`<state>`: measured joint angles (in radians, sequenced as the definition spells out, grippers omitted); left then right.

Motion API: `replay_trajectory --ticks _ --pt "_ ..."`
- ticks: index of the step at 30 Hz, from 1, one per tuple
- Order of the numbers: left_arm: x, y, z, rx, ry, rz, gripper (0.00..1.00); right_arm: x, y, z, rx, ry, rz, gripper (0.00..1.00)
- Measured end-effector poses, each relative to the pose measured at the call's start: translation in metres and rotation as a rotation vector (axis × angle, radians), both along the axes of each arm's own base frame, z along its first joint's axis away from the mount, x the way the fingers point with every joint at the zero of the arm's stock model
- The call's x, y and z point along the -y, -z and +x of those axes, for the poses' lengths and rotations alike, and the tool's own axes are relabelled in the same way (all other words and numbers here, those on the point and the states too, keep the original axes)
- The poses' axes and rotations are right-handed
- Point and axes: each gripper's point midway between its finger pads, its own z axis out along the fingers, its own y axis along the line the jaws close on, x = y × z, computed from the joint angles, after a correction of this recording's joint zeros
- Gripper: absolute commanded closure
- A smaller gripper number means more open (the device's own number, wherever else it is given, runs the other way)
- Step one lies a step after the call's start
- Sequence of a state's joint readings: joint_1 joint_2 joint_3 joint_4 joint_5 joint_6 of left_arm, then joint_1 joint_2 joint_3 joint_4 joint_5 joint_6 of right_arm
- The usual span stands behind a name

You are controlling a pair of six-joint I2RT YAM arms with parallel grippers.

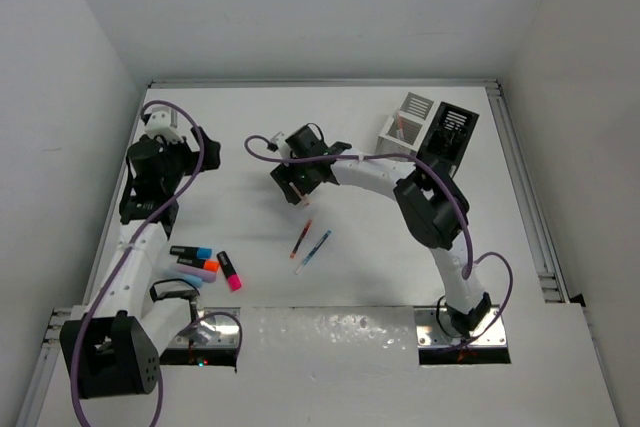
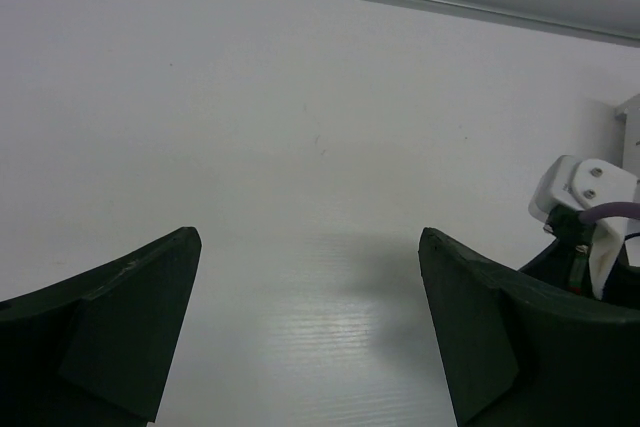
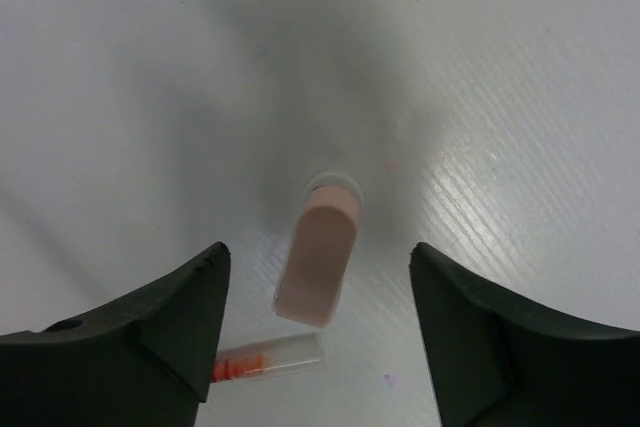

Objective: Sort the stationery into containers
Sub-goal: Pick up the stationery from the center of the board, then place the stationery in the storage box.

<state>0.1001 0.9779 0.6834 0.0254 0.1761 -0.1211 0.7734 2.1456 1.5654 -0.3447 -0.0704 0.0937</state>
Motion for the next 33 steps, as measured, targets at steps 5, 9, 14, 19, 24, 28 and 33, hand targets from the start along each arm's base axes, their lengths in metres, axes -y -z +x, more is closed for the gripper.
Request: replay_trajectory --ticks 5,9,14,19,24,28,33 --pt "0.0 -0.002 -0.004 0.013 -0.003 -0.031 0.11 0.006 0.014 -0.003 -0.026 0.026 -0.021 0.52" --pt "-0.001 -0.007 -0.005 0.03 -0.006 -0.044 0.11 0.011 0.024 -0.011 -0.053 0.029 -0.034 0.72" --pt "-0.001 -0.009 -0.005 0.044 -0.002 -0.048 0.13 0.01 0.023 -0.011 -0.051 0.03 -0.03 1.0" --pt "0.003 0.0 -0.007 0.031 0.022 -0.051 0.18 0.01 0.01 -0.01 -0.057 0.024 -0.005 1.0" --pt "0.006 0.011 -0.01 0.011 0.04 -0.055 0.18 0.03 -0.086 0.031 0.056 0.087 0.146 1.0" --pt "0.004 0.015 -0.01 0.008 0.041 -0.061 0.18 0.111 -0.211 0.112 0.325 0.291 0.293 1.0" --pt "-0.001 0.022 -0.007 -0.011 0.035 -0.069 0.18 0.265 -0.282 0.177 0.561 0.624 0.275 1.0"
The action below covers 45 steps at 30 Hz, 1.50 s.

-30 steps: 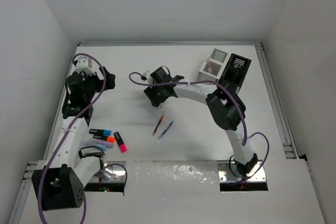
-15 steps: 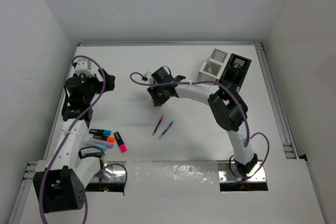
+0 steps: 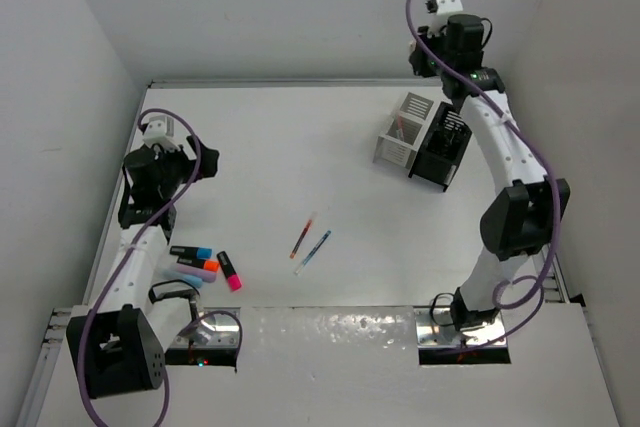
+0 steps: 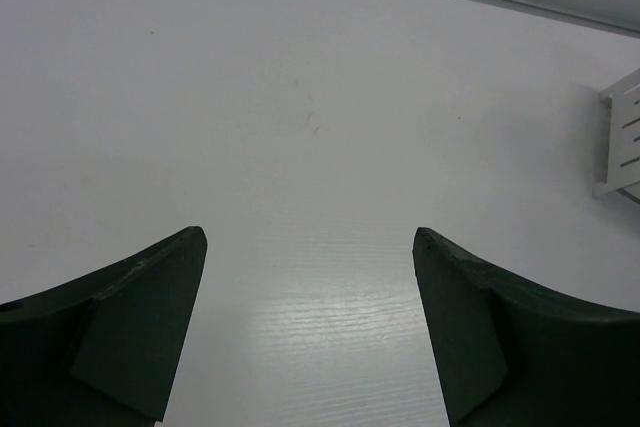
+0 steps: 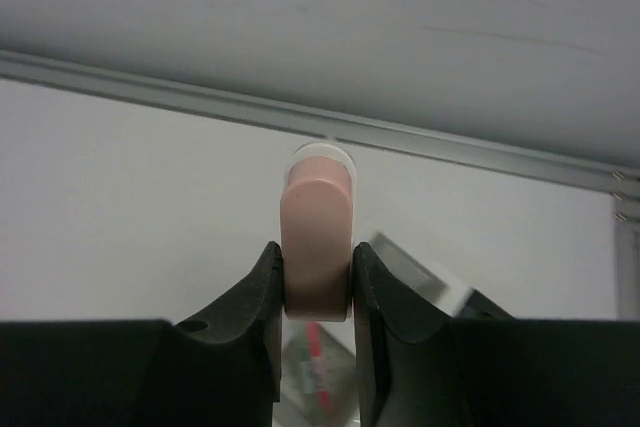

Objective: Sort the stationery into containers
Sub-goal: Place the stationery in the storage box.

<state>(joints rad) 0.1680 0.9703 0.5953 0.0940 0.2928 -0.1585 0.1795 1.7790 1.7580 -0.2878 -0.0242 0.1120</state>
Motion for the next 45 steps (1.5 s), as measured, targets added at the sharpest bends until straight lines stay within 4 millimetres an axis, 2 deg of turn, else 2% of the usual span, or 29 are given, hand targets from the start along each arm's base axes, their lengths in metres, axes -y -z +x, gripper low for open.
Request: replay_trajectory --ticks 1,2,5,10,13,15,25,28,33,34,35,39,45 --pt "-0.001 0.002 0.0 -0.006 -0.001 -0.002 0.18 0.023 0.006 0.006 -0.01 0.054 -0.012 1.0" --pt "-0.002 0.004 0.001 -0.012 -0.003 -0.004 0.18 0.035 0.013 0.01 -0.024 0.083 -0.023 1.0" --pt "-0.006 0.011 0.002 -0.033 -0.013 -0.008 0.18 0.058 0.052 0.022 -0.093 0.139 -0.071 1.0" --pt "-0.008 0.022 0.005 -0.067 -0.015 -0.011 0.18 0.064 0.128 0.028 -0.247 0.138 -0.138 1.0" --pt "-0.009 0.025 0.007 -0.08 -0.013 -0.009 0.18 0.065 0.155 0.025 -0.301 0.129 -0.159 1.0" --pt "-0.009 0.026 0.009 -0.083 -0.012 -0.007 0.18 0.066 0.166 0.021 -0.324 0.126 -0.166 1.0" --pt "-0.01 0.02 0.015 -0.058 -0.007 0.008 0.18 0.07 0.188 0.019 -0.351 0.112 -0.2 1.0" --pt "-0.01 0.019 0.016 -0.053 -0.007 0.009 0.18 0.072 0.198 0.015 -0.366 0.109 -0.216 0.92" --pt "-0.011 0.018 0.016 -0.05 -0.007 0.01 0.17 0.074 0.199 0.015 -0.365 0.111 -0.22 0.76" --pt "-0.011 0.018 0.016 -0.049 -0.007 0.01 0.17 0.075 0.199 0.015 -0.365 0.112 -0.22 0.72" --pt "-0.011 0.018 0.016 -0.049 -0.007 0.01 0.18 0.076 0.199 0.015 -0.365 0.114 -0.219 0.6" --pt "-0.011 0.018 0.017 -0.046 -0.006 0.012 0.18 0.075 0.196 0.018 -0.352 0.111 -0.214 0.51" --pt "-0.011 0.018 0.017 -0.043 -0.002 0.024 0.18 0.07 0.191 0.017 -0.353 0.091 -0.208 0.46"
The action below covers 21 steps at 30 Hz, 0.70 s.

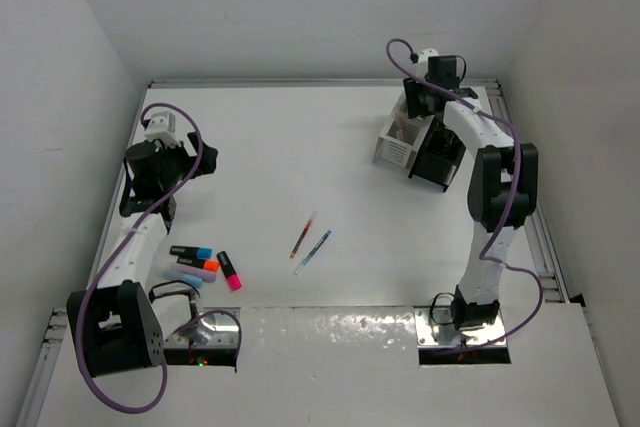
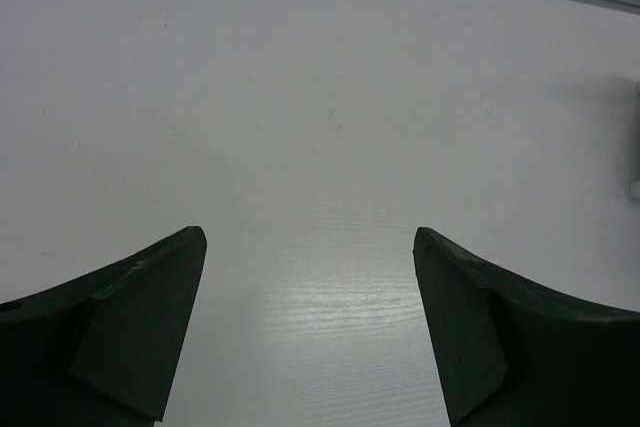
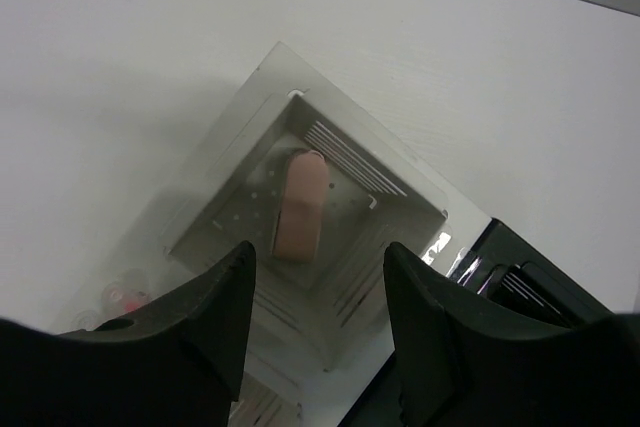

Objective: Sort the stationery into containers
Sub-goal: Place the stationery in the storage box, then pick up the pen from the center of the board.

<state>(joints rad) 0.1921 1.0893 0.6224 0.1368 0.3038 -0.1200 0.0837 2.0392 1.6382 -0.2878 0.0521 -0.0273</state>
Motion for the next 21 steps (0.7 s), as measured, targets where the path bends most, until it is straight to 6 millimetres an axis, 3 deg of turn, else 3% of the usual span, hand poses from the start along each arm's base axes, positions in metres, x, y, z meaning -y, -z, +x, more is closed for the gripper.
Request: replay_trajectory --ticks 4,7,9,12,15,17,21 --pt "0.0 0.0 0.0 0.003 0.003 0.009 0.18 -0.008 -0.011 -0.008 -0.005 0.018 0.012 0.46" --pt "-0.001 -0.001 0.0 0.007 0.002 0.013 0.18 -0.034 -0.039 -0.022 0.027 0.075 0.08 0.46" --pt "-0.002 -0.004 0.0 0.013 -0.002 0.018 0.17 -0.063 -0.061 -0.042 0.067 0.123 0.171 0.43" --pt "-0.004 -0.011 -0.001 0.034 -0.016 0.028 0.17 -0.126 -0.074 -0.097 0.062 0.118 0.302 0.35" --pt "-0.008 -0.023 -0.003 0.072 -0.033 0.056 0.14 -0.196 -0.062 -0.144 -0.023 0.062 0.393 0.27" --pt "-0.013 -0.035 -0.005 0.115 -0.052 0.1 0.12 -0.231 -0.04 -0.168 -0.109 0.048 0.415 0.14" --pt "-0.02 -0.053 -0.014 0.205 -0.092 0.212 0.08 -0.255 0.014 -0.201 -0.282 0.111 0.39 0.12"
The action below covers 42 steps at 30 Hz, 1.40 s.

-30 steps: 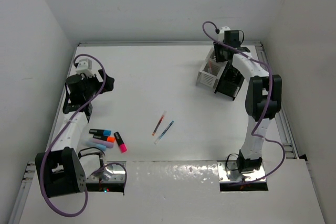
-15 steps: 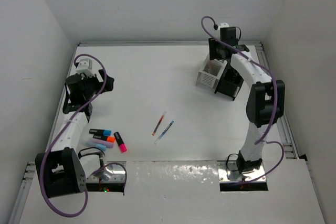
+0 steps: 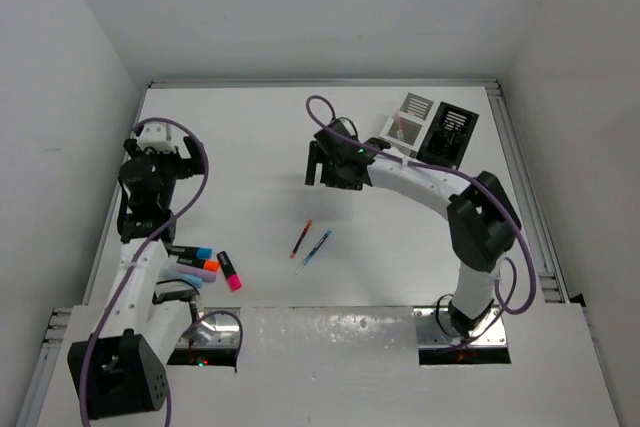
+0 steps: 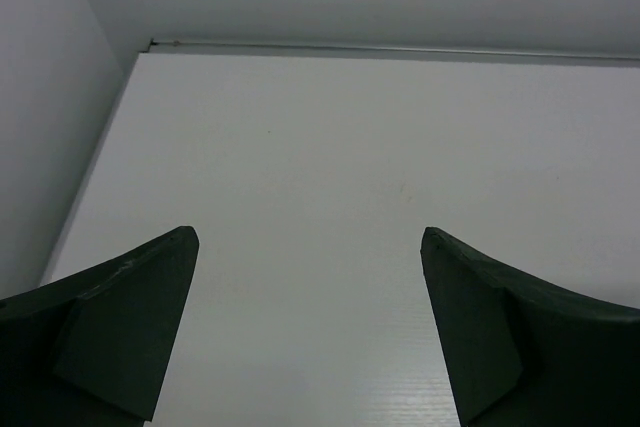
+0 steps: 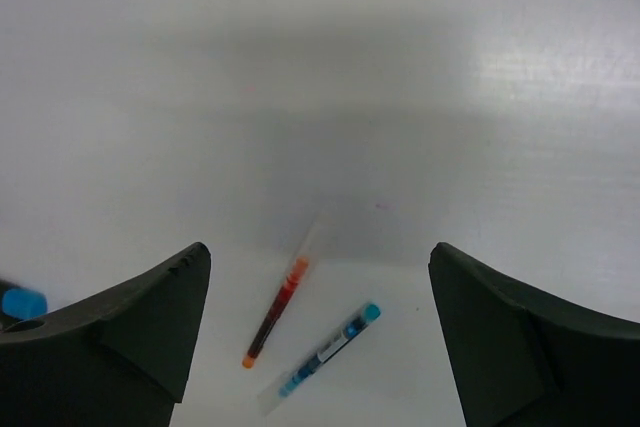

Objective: Sort the stationery into containers
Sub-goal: Pick up the pen from the center of the board, then place the pen in the storage box.

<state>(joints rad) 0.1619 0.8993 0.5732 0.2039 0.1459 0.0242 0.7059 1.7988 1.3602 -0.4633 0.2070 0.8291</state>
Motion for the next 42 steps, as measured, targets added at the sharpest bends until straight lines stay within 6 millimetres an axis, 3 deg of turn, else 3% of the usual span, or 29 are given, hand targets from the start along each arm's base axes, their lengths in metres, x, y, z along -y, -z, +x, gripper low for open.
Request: replay_trajectory --ticks 4,8,10,15,23,28,34,42 --pt "-0.003 0.002 -0.013 0.022 -0.04 0.089 0.06 -0.007 0.031 -0.022 -0.094 0.083 -0.038 0.21" --pt "-0.005 0.002 -0.024 0.009 -0.071 0.155 0.05 -0.019 0.037 -0.037 -0.106 0.131 -0.035 0.51" --pt "-0.006 -0.002 -0.029 0.015 -0.083 0.182 0.04 -0.03 0.041 -0.046 -0.119 0.138 -0.027 0.52" --pt "-0.011 -0.006 -0.043 0.026 -0.115 0.22 0.04 -0.036 0.064 -0.06 -0.173 0.168 -0.047 0.38" --pt "0.001 -0.001 -0.053 0.011 -0.096 0.247 0.02 -0.044 0.109 -0.08 -0.265 0.199 -0.086 0.43" --pt "0.0 -0.001 -0.054 0.009 -0.109 0.246 0.01 -0.054 0.11 -0.071 -0.243 0.182 -0.088 0.63" --pt "-0.004 -0.001 -0.055 0.007 -0.132 0.247 0.01 -0.051 0.113 -0.071 -0.244 0.182 -0.099 1.0" --pt "-0.008 0.008 -0.054 -0.017 -0.147 0.253 0.01 -0.065 0.108 -0.056 -0.176 0.045 -0.113 1.0"
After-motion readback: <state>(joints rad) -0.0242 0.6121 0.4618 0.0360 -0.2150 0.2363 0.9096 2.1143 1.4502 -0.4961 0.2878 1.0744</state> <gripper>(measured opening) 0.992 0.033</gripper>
